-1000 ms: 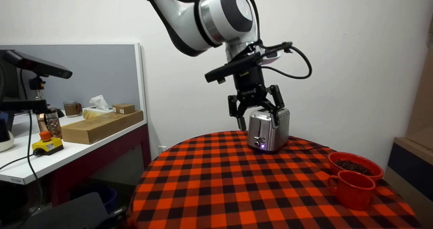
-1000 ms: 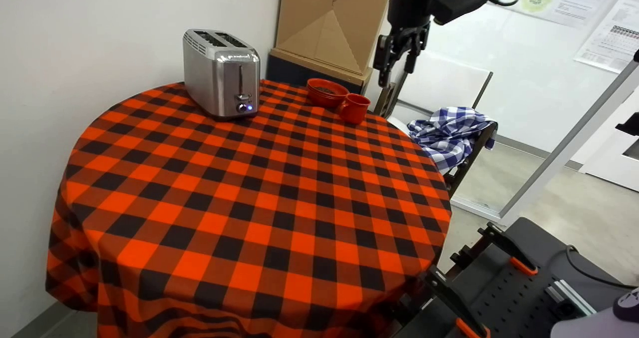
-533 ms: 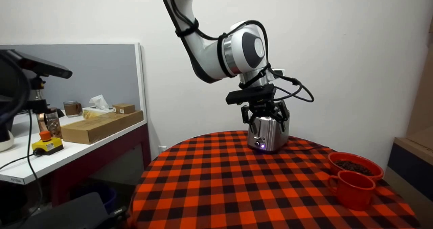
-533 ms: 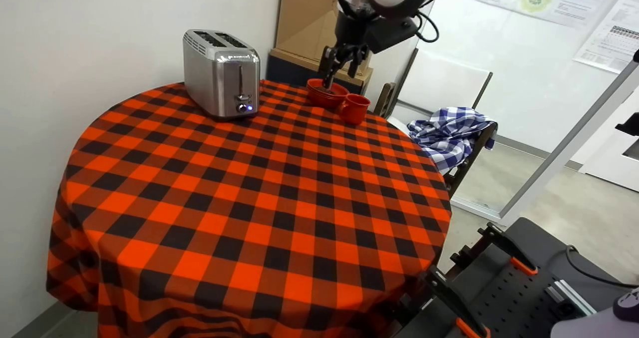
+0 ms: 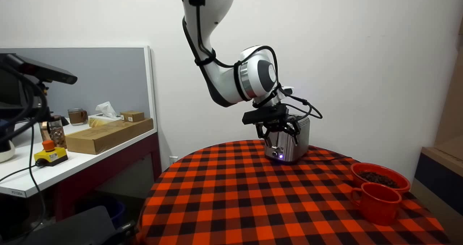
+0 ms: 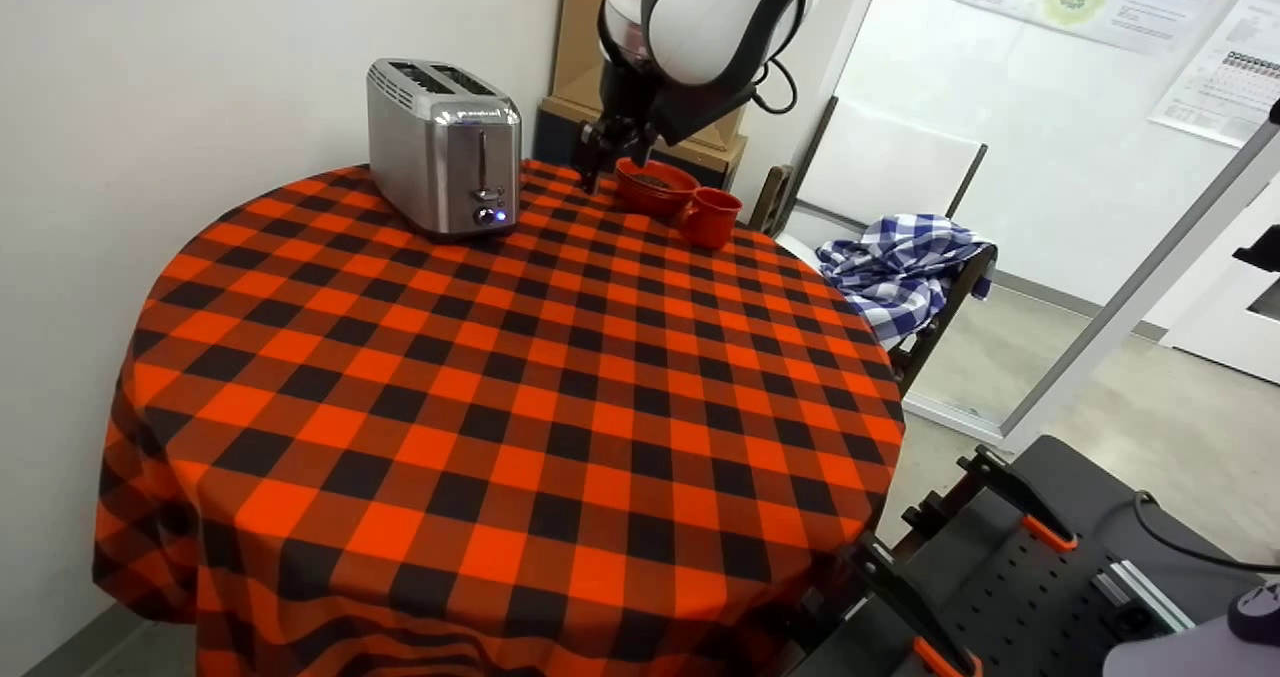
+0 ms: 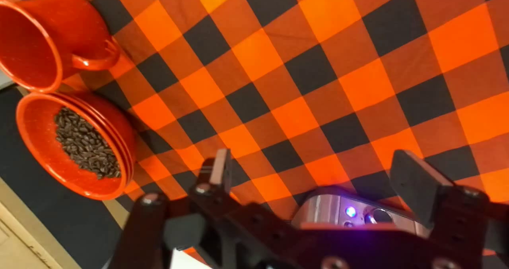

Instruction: Switch off the toaster

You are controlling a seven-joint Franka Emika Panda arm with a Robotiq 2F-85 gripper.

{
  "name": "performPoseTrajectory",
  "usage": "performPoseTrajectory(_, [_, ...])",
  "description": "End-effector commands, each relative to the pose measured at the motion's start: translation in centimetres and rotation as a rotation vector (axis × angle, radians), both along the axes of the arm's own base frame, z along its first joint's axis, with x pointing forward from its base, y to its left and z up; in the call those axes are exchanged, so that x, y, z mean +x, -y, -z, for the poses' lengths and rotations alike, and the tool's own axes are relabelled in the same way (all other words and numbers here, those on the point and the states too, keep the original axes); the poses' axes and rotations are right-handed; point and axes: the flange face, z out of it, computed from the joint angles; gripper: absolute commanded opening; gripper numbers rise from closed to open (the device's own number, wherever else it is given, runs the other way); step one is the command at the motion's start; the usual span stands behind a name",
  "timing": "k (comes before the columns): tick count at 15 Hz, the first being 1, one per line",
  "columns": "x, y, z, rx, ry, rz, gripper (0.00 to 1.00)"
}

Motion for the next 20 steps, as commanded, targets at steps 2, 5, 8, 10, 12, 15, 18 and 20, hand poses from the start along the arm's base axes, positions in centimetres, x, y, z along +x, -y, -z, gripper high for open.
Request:
performPoseTrajectory(2, [2.7, -1.1, 2.7, -0.034, 0.066, 0.032, 1.00])
performPoseTrajectory(5, [3.7, -1.8, 4.3, -0.042, 0.086, 0.065, 1.00])
performPoseTrajectory(8, [4.5, -2.1, 5.7, -0.057, 0.097, 0.087, 1.00])
performPoseTrajectory(10, [5.0, -2.0, 6.6, -0.062, 0.103, 0.106, 1.00])
performPoseTrajectory(12, [5.6, -1.9, 7.5, -0.063, 0.102, 0.121, 1.00])
performPoseTrajectory(15, [5.7, -1.8, 8.6, -0.027, 0.033, 0.076, 1.00])
performPoseTrajectory(18, [5.0, -1.9, 8.8, -0.035, 0.040, 0.088, 1.00])
performPoseTrajectory(20, [5.1, -1.8, 8.8, -0.030, 0.039, 0.087, 1.00])
